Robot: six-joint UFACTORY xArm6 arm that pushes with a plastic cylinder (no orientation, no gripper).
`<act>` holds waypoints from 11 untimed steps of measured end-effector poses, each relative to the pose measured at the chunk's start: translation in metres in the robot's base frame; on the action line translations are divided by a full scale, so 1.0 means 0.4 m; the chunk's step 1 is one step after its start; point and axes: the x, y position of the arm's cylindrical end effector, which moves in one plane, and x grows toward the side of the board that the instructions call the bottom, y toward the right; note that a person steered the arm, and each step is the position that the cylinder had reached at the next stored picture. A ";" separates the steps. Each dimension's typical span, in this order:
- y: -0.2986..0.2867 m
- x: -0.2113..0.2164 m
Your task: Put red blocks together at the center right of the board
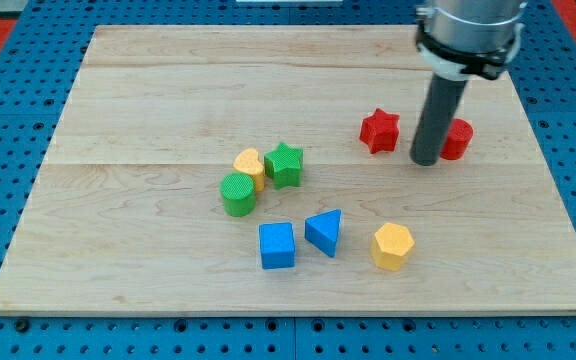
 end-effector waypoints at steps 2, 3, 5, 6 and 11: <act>0.130 0.006; 0.121 0.078; -0.287 0.003; -0.246 -0.096; 0.235 0.028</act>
